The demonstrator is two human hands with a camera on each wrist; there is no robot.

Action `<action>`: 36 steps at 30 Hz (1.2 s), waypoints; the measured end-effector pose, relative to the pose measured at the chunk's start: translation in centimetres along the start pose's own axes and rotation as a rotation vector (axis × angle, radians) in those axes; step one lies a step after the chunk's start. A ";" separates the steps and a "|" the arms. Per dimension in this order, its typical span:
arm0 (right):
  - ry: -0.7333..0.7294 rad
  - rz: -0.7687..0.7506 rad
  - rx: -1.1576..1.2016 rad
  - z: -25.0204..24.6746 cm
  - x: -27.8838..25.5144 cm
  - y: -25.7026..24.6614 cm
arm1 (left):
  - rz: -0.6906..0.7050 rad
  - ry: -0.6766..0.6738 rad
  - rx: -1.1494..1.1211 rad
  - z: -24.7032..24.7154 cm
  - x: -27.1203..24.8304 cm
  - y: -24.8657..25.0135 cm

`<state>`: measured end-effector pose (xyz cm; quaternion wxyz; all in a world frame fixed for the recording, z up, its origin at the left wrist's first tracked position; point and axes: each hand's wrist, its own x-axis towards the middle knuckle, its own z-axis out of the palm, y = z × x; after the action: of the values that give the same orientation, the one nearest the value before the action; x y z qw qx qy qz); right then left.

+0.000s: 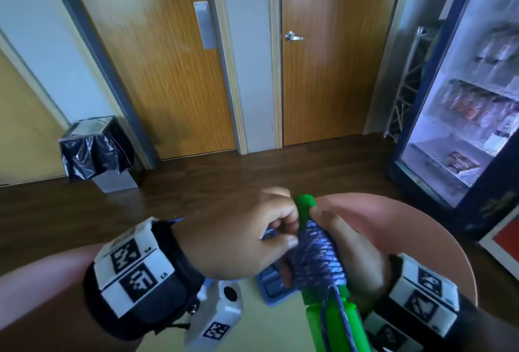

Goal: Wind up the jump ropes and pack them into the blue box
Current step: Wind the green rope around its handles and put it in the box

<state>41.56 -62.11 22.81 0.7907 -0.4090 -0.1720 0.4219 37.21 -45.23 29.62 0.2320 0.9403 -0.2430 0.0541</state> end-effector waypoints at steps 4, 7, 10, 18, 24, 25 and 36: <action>-0.066 0.012 0.038 -0.8 -0.4 -0.9 | -0.096 0.117 -0.287 1.6 1.1 1.8; -0.021 0.022 0.039 -1.2 -0.6 -1.3 | -0.170 0.180 -0.373 3.2 1.7 2.4; 0.081 0.010 0.045 -1.5 -1.0 -2.0 | -0.201 0.217 -0.361 4.2 2.1 2.6; 0.069 0.080 0.142 -1.4 -1.1 -3.6 | -0.044 0.333 -0.135 4.4 2.8 3.1; 0.030 0.124 0.159 -1.2 -1.4 -5.1 | -0.020 0.391 -0.054 4.1 3.8 3.5; 0.030 0.128 0.150 -1.2 -1.4 -5.2 | -0.021 0.383 -0.029 4.0 3.9 3.4; 0.098 0.192 0.146 -2.3 -1.4 -4.0 | -0.084 0.409 -0.056 4.3 3.4 3.2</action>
<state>44.27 -65.59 24.64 0.7819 -0.3849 -0.0619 0.4865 38.60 -51.11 27.86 0.3043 0.9123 -0.1531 0.2273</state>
